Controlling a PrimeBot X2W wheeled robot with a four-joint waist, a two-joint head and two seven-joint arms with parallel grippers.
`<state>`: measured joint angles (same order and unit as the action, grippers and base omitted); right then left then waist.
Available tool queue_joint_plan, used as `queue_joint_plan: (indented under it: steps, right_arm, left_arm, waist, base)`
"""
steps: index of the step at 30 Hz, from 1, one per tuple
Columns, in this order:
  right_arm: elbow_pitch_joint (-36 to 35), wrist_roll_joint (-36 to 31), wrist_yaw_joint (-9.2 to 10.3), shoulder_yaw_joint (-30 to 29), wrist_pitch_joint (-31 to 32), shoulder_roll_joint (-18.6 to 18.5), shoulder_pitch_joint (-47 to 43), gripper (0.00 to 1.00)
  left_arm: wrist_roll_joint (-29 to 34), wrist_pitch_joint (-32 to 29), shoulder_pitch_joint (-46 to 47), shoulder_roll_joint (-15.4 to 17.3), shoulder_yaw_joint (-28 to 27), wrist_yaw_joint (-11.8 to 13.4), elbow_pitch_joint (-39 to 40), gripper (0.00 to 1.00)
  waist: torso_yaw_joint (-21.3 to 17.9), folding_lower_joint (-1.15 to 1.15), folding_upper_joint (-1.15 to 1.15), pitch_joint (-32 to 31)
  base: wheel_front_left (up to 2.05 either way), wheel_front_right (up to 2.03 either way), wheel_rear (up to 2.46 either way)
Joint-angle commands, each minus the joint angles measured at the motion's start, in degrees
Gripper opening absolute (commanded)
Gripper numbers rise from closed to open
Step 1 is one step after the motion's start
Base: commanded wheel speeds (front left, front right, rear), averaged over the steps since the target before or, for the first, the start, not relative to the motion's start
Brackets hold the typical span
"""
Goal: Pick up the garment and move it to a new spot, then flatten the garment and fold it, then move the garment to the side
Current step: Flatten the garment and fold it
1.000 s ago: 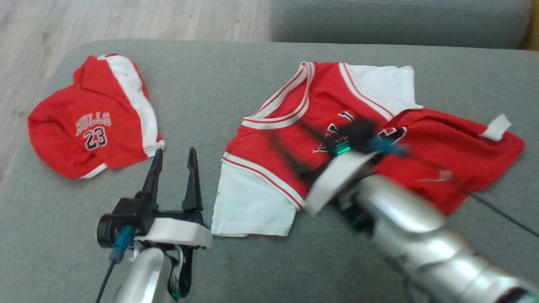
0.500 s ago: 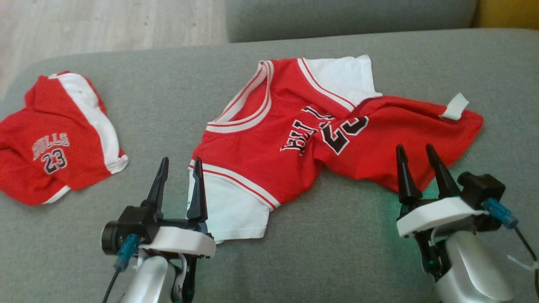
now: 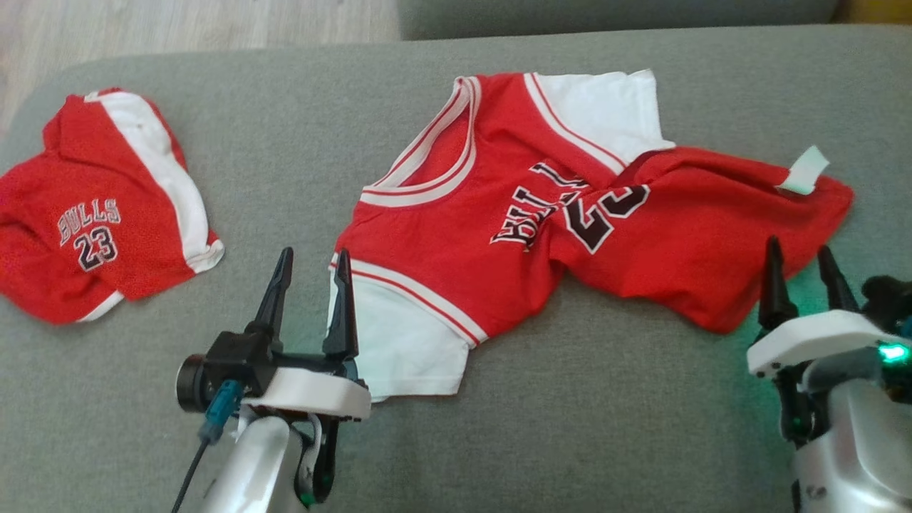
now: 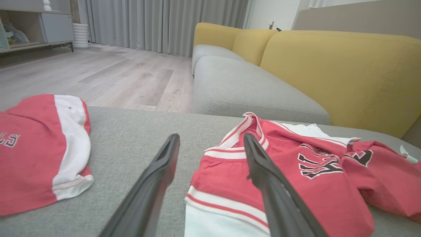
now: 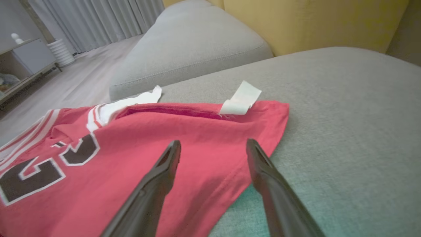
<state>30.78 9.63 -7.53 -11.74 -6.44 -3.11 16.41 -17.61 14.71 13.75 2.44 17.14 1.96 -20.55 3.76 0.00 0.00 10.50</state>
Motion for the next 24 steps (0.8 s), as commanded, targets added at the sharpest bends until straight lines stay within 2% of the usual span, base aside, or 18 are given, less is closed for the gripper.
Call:
queue_joint_plan:
  steps: [1, 10, 19, 20, 21, 24]
  right_arm:
    - [-0.7, -0.4, 0.04, 0.0, 0.2, 0.2, 2.5, 1.0]
    - [10.2, -2.7, 0.04, -7.6, 2.2, 0.2, 8.6, 1.0]
    - [21.1, -2.0, 0.04, -5.5, 0.1, 0.2, 15.4, 0.98]
    - [21.9, -2.0, 0.04, -5.0, -0.7, 0.2, 16.0, 0.12]
    - [22.4, -1.9, 0.04, -4.3, -1.8, 0.2, 16.5, 0.0]
    - [22.7, -2.5, 0.04, -3.0, -5.4, 0.2, 17.6, 0.0]
  left_arm:
    - [-0.1, 0.3, 2.1, 0.4, -1.4, 0.1, 1.5, 1.0]
    - [-0.3, 0.3, 3.1, 0.4, -0.9, 0.1, 1.6, 1.0]
    - [-0.1, 0.3, 3.5, 0.4, -1.0, 0.2, 1.4, 1.0]
    - [0.0, 0.3, 3.5, 0.4, -1.0, 0.2, 1.3, 1.0]
    - [0.0, 0.3, 3.5, 0.4, -1.1, 0.2, 1.2, 1.0]
    - [0.3, 0.3, 3.5, 0.4, -1.4, 0.1, 0.8, 1.0]
  waist:
    - [0.7, 0.0, 0.0, 0.8]
    - [2.0, 0.0, 0.0, 2.9]
    - [2.3, 0.0, 0.0, 3.6]
    - [2.3, 0.0, 0.0, 3.6]
    - [2.3, 0.0, 0.0, 3.4]
    - [2.0, 0.0, 0.0, 2.6]
  base:
    - [0.0, 0.0, 0.0]
    - [0.0, 0.0, 0.0]
    - [0.0, 0.0, 0.0]
    - [0.0, 0.0, 0.0]
    - [0.0, 0.0, 0.0]
    - [0.0, 0.0, 0.0]
